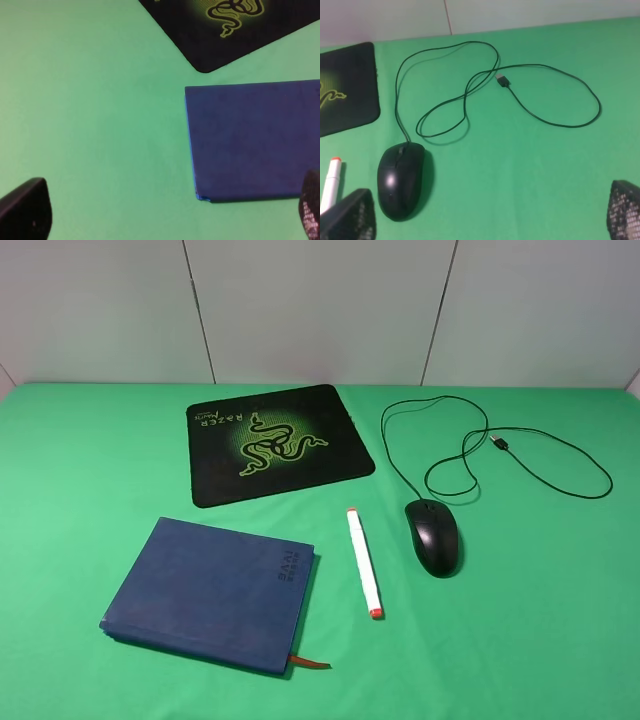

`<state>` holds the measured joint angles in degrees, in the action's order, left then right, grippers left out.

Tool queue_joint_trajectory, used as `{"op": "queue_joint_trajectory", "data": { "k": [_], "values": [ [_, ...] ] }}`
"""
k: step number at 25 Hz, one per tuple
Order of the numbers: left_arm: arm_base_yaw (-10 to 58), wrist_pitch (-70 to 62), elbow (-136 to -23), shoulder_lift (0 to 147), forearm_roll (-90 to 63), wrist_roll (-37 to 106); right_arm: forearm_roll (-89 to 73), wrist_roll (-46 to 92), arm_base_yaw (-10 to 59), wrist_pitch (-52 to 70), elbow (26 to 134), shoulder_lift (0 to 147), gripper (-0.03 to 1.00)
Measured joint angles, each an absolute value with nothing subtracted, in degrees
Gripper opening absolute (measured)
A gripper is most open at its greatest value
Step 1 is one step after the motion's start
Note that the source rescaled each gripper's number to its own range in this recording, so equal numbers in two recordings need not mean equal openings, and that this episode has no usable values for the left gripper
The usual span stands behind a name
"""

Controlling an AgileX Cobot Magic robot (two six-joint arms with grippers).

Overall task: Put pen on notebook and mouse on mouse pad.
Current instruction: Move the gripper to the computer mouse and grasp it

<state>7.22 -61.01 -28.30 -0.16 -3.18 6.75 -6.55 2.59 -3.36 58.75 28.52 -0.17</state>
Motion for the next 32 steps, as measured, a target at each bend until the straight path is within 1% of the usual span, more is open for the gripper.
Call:
{"op": "queue_joint_trajectory", "data": {
  "k": [26, 28, 32],
  "values": [
    [7.2, -61.0, -28.3, -0.2, -3.2, 6.7, -6.7, 2.6, -3.4, 58.6, 28.5, -0.2, 1.00],
    [7.2, -61.0, -28.3, -0.2, -3.2, 6.7, -6.9, 2.6, -3.4, 58.6, 29.4, 1.1, 1.00],
    [7.2, -61.0, -28.3, -0.2, -3.2, 6.7, -6.7, 2.6, -3.4, 57.0, 33.8, 8.5, 1.00]
  ]
}}
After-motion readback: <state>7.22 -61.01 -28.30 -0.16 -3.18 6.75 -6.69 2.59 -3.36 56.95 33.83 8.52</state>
